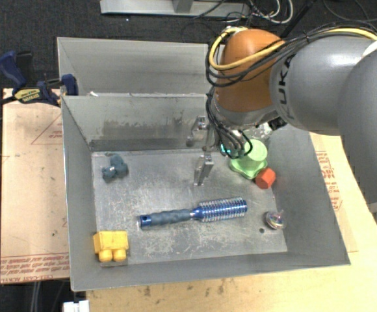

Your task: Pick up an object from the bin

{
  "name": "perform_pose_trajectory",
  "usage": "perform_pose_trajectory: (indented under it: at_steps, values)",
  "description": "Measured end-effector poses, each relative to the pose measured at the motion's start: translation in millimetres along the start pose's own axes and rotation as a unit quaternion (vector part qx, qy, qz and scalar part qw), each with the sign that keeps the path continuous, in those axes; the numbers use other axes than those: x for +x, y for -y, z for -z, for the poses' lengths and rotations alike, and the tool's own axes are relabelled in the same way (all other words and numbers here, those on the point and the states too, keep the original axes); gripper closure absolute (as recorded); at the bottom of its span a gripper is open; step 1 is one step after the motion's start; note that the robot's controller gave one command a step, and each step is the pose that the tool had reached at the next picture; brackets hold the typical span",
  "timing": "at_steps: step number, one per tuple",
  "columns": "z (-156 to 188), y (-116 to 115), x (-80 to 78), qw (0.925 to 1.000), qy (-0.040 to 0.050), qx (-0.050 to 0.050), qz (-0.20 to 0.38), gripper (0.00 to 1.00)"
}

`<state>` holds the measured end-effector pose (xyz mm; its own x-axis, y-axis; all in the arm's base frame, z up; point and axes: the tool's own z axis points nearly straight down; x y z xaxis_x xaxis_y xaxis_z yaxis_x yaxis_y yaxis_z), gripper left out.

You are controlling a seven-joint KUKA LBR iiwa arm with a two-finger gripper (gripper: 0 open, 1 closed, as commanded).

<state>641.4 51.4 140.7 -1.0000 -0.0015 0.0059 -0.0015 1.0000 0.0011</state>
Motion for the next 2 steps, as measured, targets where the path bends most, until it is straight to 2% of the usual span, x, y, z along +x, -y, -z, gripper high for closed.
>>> perform_pose_trajectory:
  at_steps: [1,2]
  values:
    - [-65.8,44.7,63.0,0.9992,0.0104,-0.002,0.037,0.0]
    - [29.2,16.2,126.8,0.9935,0.0055,0.0,0.114,0.0]
